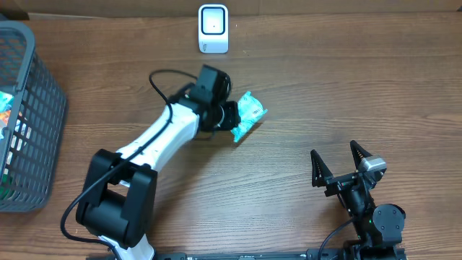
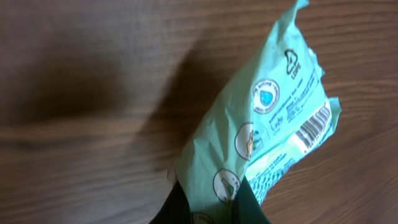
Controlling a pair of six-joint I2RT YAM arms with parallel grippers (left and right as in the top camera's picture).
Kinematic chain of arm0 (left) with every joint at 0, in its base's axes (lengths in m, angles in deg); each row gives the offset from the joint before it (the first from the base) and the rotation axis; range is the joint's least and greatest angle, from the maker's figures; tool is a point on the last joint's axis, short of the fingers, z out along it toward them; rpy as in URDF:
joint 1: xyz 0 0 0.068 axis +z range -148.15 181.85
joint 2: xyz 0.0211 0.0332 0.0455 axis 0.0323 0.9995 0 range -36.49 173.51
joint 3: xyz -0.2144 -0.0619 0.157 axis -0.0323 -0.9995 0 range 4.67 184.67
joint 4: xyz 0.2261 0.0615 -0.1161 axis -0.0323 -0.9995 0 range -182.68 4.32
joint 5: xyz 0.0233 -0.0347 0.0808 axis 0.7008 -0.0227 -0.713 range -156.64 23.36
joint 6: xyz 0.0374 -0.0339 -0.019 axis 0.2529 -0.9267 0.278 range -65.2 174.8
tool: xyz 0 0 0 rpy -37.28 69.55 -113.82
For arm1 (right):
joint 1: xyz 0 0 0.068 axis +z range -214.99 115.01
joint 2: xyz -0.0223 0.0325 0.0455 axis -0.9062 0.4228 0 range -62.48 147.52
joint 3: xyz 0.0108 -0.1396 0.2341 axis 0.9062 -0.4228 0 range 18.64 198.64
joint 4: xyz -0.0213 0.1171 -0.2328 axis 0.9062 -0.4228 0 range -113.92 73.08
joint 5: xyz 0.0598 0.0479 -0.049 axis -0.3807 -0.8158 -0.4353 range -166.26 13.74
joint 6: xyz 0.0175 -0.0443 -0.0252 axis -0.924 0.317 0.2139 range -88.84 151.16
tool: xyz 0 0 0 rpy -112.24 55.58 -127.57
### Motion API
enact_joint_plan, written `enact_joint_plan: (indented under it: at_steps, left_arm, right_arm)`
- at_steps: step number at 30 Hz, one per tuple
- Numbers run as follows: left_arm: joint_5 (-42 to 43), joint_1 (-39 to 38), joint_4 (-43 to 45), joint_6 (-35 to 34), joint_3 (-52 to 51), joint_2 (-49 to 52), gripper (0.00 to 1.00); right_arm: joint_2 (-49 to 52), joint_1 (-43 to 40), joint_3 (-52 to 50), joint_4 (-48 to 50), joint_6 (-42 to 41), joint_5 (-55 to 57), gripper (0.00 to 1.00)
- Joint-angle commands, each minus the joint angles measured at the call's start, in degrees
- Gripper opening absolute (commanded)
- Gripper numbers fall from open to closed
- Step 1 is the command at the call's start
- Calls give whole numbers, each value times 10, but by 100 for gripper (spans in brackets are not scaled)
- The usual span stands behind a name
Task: Scan the item barcode
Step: 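Carry the green packet to the table center and release it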
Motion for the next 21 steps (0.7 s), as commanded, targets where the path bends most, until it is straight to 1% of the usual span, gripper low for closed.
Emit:
enact_joint_plan:
  at_steps: [1,2,3,4,5,6,7,8,9,11,14,17,19,21]
  left_arm:
    - [11,-26,46,-136,-36,-2,4]
    - [11,-32,56,-138,-40,-2,7]
    - [11,-37,62,-139,-40,-2,14]
    - [11,-42,69,-139,-40,-2,22]
    - [12,-47,74,-138,-40,-2,37]
    - [13,-50,73,-134,-40,-2,42]
    - [13,-52,71,-127,-40,-2,50]
    - [13,-53,67,-113,-38,-2,61]
    - [12,-53,57,-96,-34,-2,66]
    - [3,-41,18,-78,-13,-4,70]
    - [-19,-4,-82,-33,56,-10,70]
    - [-47,43,-206,22,168,-14,66]
    - [-75,82,-306,60,275,-14,65]
    - [-103,115,-379,82,366,-14,66]
  right_arm:
    - [-5,-1,-6,4,0,-1,100]
    - [-5,-1,-6,4,0,-1,100]
    - [-5,-1,-6,4,0,-1,100]
    - [-5,-1,-6,4,0,-1,100]
    - [-5,-1,-6,4,0,-1,100]
    - [-5,-1,-6,4,0,-1,100]
    - [-5,-1,-6,4,1,-1,100]
    - [-5,-1,-6,4,0,-1,100]
    - [-5,-1,-6,4,1,-1,100]
    - [-5,-1,-6,4,0,-1,100]
    - [-5,-1,-6,4,0,-1,100]
    - [-5,-1,-6,4,0,-1,100]
    - [-5,-1,-6,4,0,-1,100]
    - [-5,-1,-6,4,0,-1,100]
